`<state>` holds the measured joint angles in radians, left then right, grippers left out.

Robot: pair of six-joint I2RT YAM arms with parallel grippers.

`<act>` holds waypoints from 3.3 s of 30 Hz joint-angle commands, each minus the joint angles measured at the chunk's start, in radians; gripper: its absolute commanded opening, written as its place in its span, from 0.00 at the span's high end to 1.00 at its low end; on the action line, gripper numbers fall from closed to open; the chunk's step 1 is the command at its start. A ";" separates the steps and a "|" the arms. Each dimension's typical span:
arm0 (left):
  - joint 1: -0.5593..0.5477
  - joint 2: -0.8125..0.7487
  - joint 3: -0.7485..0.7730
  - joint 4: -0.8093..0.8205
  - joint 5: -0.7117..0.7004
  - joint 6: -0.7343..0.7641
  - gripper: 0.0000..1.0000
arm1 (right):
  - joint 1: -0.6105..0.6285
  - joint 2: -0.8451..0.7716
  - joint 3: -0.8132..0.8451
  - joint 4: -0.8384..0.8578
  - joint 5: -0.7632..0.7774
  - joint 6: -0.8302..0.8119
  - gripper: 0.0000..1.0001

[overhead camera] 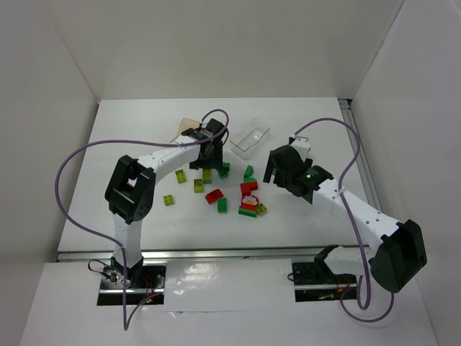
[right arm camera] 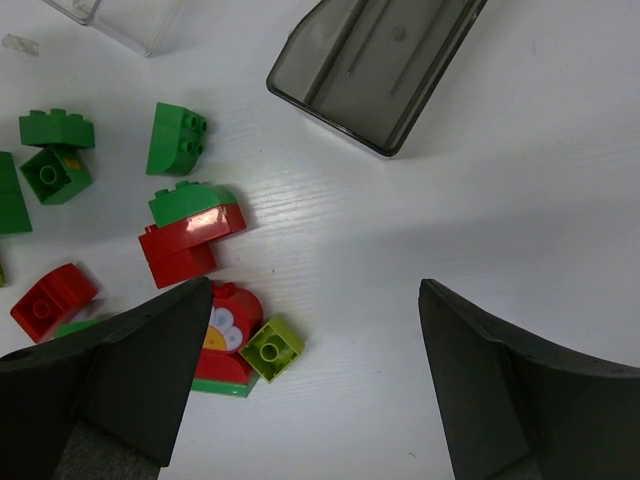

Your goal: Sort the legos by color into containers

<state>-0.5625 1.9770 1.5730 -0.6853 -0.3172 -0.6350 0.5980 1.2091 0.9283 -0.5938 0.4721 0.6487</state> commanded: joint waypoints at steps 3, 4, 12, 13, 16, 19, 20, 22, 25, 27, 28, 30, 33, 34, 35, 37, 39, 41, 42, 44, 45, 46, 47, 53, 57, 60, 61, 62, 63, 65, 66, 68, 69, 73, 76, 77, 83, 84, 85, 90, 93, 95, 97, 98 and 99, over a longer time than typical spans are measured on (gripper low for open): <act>0.026 0.045 0.042 0.013 0.018 0.015 0.26 | 0.008 0.009 0.006 0.026 0.000 -0.006 0.10; 0.026 0.045 0.042 0.023 0.018 0.015 0.26 | 0.008 -0.002 -0.003 0.026 0.010 -0.006 0.11; 0.062 0.054 0.067 0.059 0.081 0.053 0.39 | 0.008 -0.051 -0.034 -0.001 0.019 0.012 0.14; 0.062 0.054 0.067 0.059 0.090 0.054 0.44 | 0.008 -0.051 -0.034 -0.012 0.031 0.012 0.16; 0.072 0.045 0.067 0.081 0.145 0.093 0.60 | 0.008 -0.051 -0.023 -0.024 0.031 0.012 0.16; 0.081 0.072 0.128 0.049 0.156 0.113 0.54 | 0.008 -0.062 -0.014 -0.024 0.019 0.012 0.16; 0.081 0.082 0.128 0.037 0.147 0.113 0.51 | 0.008 -0.062 -0.014 -0.014 0.010 0.012 0.16; 0.081 0.082 0.128 0.021 0.133 0.113 0.36 | 0.008 -0.062 -0.014 -0.014 0.010 0.012 0.16; 0.081 0.071 0.119 0.021 0.142 0.113 0.17 | 0.008 -0.053 -0.014 -0.004 -0.001 0.012 0.15; 0.081 0.071 0.108 0.021 0.142 0.113 0.17 | 0.008 -0.052 -0.014 -0.004 -0.001 0.012 0.15; 0.081 0.092 0.108 0.021 0.142 0.113 0.17 | 0.008 -0.040 -0.014 -0.004 -0.001 0.012 0.15; 0.081 0.111 0.120 0.021 0.142 0.123 0.25 | 0.008 -0.040 -0.014 -0.004 -0.010 0.012 0.15; 0.081 0.144 0.149 0.021 0.142 0.136 0.33 | 0.008 -0.031 -0.005 -0.004 -0.010 0.003 0.15; 0.081 0.144 0.162 0.021 0.142 0.147 0.34 | 0.008 -0.031 0.004 -0.004 -0.010 0.003 0.15; 0.081 0.158 0.162 0.021 0.142 0.158 0.36 | 0.008 -0.031 0.004 -0.004 -0.010 0.003 0.15; 0.081 0.181 0.191 0.010 0.133 0.158 0.37 | 0.008 -0.031 0.004 -0.004 -0.010 0.003 0.15; 0.081 0.181 0.202 0.000 0.124 0.158 0.45 | 0.008 -0.031 0.004 -0.004 -0.010 0.003 0.15; 0.081 0.181 0.202 0.000 0.124 0.158 0.59 | 0.008 -0.022 0.004 -0.014 -0.001 0.003 0.15; 0.081 0.181 0.202 0.000 0.124 0.158 0.66 | 0.008 -0.022 0.004 -0.014 -0.001 0.003 0.15; 0.081 0.142 0.202 0.000 0.124 0.158 0.79 | 0.008 -0.022 0.004 -0.014 -0.001 0.003 0.15; 0.081 0.132 0.202 0.000 0.124 0.158 0.84 | 0.008 -0.022 0.004 -0.014 -0.001 0.003 0.15; 0.081 0.123 0.211 0.000 0.124 0.169 0.89 | 0.008 -0.022 0.004 -0.014 -0.001 0.003 0.15; 0.081 0.114 0.220 -0.011 0.136 0.169 1.00 | 0.008 -0.022 0.004 -0.005 -0.013 0.003 0.15; 0.092 -0.045 0.159 0.029 0.496 0.313 1.00 | 0.008 -0.051 -0.005 0.099 -0.207 -0.090 0.15; 0.125 -0.162 0.085 0.136 0.884 0.397 1.00 | 0.008 -0.152 -0.051 0.271 -0.471 -0.208 0.09; 0.147 -0.197 0.062 0.187 1.110 0.416 1.00 | 0.008 -0.198 -0.072 0.366 -0.640 -0.261 0.06; 0.157 -0.198 0.052 0.207 1.162 0.416 1.00 | 0.008 -0.210 -0.072 0.379 -0.662 -0.271 0.05; 0.158 -0.211 0.041 0.254 1.261 0.406 1.00 | 0.008 -0.210 -0.072 0.390 -0.681 -0.271 0.05; 0.168 -0.224 0.013 0.286 1.308 0.387 1.00 | 0.008 -0.210 -0.072 0.408 -0.713 -0.280 0.05; 0.177 -0.234 -0.011 0.379 1.407 0.341 1.00 | 0.008 -0.220 -0.072 0.426 -0.734 -0.281 0.06; 0.177 -0.234 -0.039 0.410 1.435 0.327 1.00 | 0.008 -0.220 -0.072 0.449 -0.760 -0.281 0.08; 0.187 -0.259 -0.071 0.490 1.506 0.284 1.00 | 0.008 -0.241 -0.072 0.480 -0.786 -0.281 0.10; 0.187 -0.259 -0.086 0.568 1.524 0.238 1.00 | 0.008 -0.241 -0.072 0.506 -0.799 -0.270 0.11; 0.196 -0.293 -0.165 0.757 1.599 0.118 1.00 | 0.008 -0.250 -0.072 0.537 -0.799 -0.270 0.11; 0.196 -0.302 -0.186 0.846 1.636 0.067 1.00 | 0.008 -0.241 -0.072 0.561 -0.799 -0.261 0.11; 0.205 -0.302 -0.195 0.855 1.649 0.057 1.00 | -0.001 -0.231 -0.072 0.575 -0.799 -0.250 0.13; 0.214 -0.313 -0.229 0.941 1.695 0.025 1.00 | -0.010 -0.200 -0.097 0.660 -0.819 -0.210 0.17; 0.214 -0.323 -0.244 0.960 1.695 0.015 1.00 | -0.010 -0.200 -0.097 0.673 -0.831 -0.196 0.18; 0.214 -0.323 -0.245 0.986 1.695 0.005 1.00 | -0.021 -0.191 -0.109 0.710 -0.842 -0.176 0.20; 0.214 -0.323 -0.265 1.027 1.716 -0.032 1.00 | -0.043 -0.146 -0.118 0.790 -0.908 -0.136 0.23; 0.214 -0.323 -0.265 1.017 1.716 -0.032 1.00 | -0.053 -0.132 -0.129 0.850 -0.952 -0.113 0.30; 0.214 -0.323 -0.252 0.992 1.716 -0.011 1.00 | -0.053 -0.120 -0.138 0.882 -0.974 -0.095 0.32; 0.214 -0.323 -0.243 0.981 1.716 0.001 1.00 | -0.053 -0.097 -0.138 0.904 -0.992 -0.095 0.35; 0.214 -0.323 -0.243 0.981 1.716 0.001 1.00 | -0.053 -0.097 -0.138 0.904 -1.001 -0.095 0.37; 0.214 -0.323 -0.243 0.981 1.716 0.001 1.00 | -0.053 -0.083 -0.129 0.904 -1.010 -0.086 0.42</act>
<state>-0.3546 1.6901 1.3025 0.2581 1.3537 -0.6590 0.5507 1.1080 0.7914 0.2066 -0.4808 0.5381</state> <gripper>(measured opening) 0.437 0.624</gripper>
